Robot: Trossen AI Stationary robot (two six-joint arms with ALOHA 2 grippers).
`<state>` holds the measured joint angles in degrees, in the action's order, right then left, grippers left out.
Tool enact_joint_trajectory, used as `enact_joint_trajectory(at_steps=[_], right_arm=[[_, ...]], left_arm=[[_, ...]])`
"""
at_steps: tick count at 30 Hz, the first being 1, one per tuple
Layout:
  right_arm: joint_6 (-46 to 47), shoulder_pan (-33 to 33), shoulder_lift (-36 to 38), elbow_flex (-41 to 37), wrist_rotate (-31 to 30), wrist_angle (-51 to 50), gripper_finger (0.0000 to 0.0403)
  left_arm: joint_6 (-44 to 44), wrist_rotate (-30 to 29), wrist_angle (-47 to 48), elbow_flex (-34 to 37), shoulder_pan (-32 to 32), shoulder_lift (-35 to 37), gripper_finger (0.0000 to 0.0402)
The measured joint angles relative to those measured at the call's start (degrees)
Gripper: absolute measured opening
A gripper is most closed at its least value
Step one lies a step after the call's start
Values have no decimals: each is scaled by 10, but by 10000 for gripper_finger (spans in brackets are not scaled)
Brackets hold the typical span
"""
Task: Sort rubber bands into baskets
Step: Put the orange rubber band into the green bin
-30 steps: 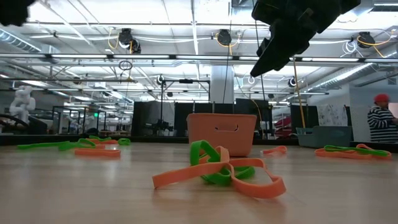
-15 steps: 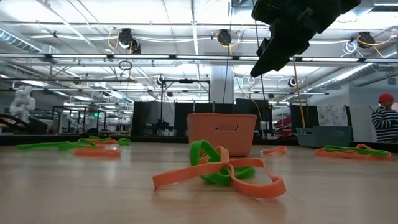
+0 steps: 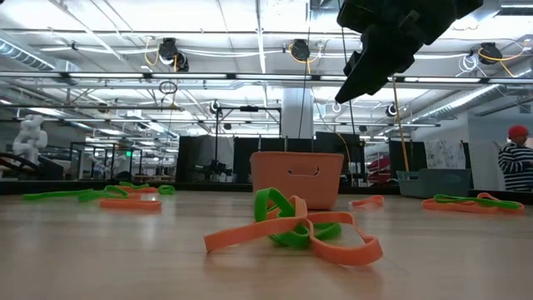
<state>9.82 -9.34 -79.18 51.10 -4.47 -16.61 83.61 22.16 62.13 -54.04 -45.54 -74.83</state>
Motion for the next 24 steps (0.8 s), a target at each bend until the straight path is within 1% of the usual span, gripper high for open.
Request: enact_joint_trajectory(at_steps=[6, 8, 11, 12, 16, 17, 19, 21, 24], right_arm=[[0, 0, 0, 0, 0, 0, 89], [0, 0, 0, 0, 0, 0, 89], [17, 0, 0, 0, 4, 1, 89], [26, -2, 0, 0, 15, 3, 89], [27, -13, 0, 0, 111, 28, 89], [24, -20, 0, 0, 127, 35, 89], [21, -38, 0, 0, 138, 39, 89], [34, -59, 0, 0, 138, 22, 89], [105, -89, 0, 0, 134, -47, 89]], left_arm=[[-1, -1, -1, 0, 0, 0, 31], [-2, -1, -1, 0, 0, 0, 42], [-1, -3, -1, 0, 0, 0, 68], [-1, -3, -2, 0, 0, 0, 77], [0, 6, -19, 0, 0, 0, 109], [0, 7, -24, 0, 0, 0, 113], [0, 7, -37, 0, 0, 0, 117], [-2, 8, -56, 0, 0, 0, 118], [-37, -2, -85, 0, 4, 0, 118]])
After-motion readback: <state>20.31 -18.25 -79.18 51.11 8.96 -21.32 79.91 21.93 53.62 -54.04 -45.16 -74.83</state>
